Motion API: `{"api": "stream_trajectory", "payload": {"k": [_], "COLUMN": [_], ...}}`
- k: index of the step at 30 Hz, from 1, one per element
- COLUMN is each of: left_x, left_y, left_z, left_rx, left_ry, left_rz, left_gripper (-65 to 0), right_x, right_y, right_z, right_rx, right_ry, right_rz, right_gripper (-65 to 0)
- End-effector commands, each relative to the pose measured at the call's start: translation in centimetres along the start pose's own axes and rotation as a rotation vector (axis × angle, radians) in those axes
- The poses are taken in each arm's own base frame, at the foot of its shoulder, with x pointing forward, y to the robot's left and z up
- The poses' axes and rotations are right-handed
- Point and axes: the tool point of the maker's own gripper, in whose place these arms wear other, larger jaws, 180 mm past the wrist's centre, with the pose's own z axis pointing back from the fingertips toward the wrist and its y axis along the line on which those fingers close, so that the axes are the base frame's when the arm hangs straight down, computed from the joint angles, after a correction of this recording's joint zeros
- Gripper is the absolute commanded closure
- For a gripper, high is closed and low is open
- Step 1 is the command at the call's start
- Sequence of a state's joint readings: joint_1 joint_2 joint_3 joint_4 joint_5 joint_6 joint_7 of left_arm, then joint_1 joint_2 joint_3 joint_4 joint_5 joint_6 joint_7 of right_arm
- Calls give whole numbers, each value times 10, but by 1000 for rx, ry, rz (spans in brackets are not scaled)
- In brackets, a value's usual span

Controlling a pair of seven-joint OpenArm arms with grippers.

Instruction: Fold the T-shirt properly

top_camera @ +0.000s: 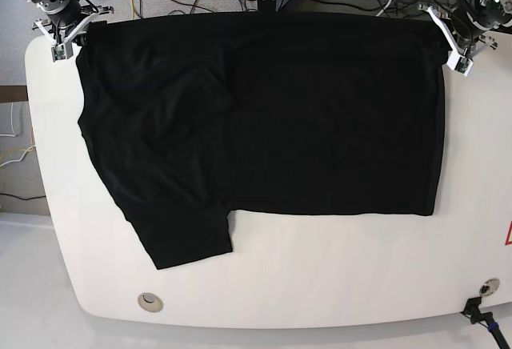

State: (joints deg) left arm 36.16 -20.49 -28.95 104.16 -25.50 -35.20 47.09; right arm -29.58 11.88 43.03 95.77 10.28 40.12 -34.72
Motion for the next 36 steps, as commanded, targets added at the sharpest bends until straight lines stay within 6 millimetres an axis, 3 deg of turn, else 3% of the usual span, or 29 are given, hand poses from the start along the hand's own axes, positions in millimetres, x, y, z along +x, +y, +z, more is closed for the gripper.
{"api": "stream_trajectory", "payload": {"k": [1,5,7,9,13,17,21,26,30,36], "left_x": [9,11,16,28,74,132,195,246,271,277], "left_y": [4,9,15,23,35,58,67,79,89,104], "left_z": [5,4,6,12,20,30,25,-4,-29,-69], "left_rx": [10,22,36,58,114,183,177,101,37,-30], "left_ry": [-26,-13,-4,-5,-71,-189,-316,-373,-433,-437], "left_rz": [-21,-25,-41,-90,-148,-170,-162,-97,-25,78], "left_gripper": [-147,-408,-524,-582,-585,-585,-585,-585,-585,-585], "right_x": [4,6,22,42,84,132,186,242,286,325], "right_y": [-6,-7,-8,-6,-4,-22,-11,-1,7,14], "right_z": [4,5,11,19,30,26,-3,-46,-70,-101], "right_rx": [-18,-23,-35,-47,-76,-127,-66,39,117,213], "right_ry": [-2,-7,-44,-91,-174,-220,-312,-351,-409,-453], "right_rz": [26,28,60,99,170,190,158,107,63,4], "right_gripper": [0,-226,-313,-366,-383,-383,-383,-382,-381,-380]}}
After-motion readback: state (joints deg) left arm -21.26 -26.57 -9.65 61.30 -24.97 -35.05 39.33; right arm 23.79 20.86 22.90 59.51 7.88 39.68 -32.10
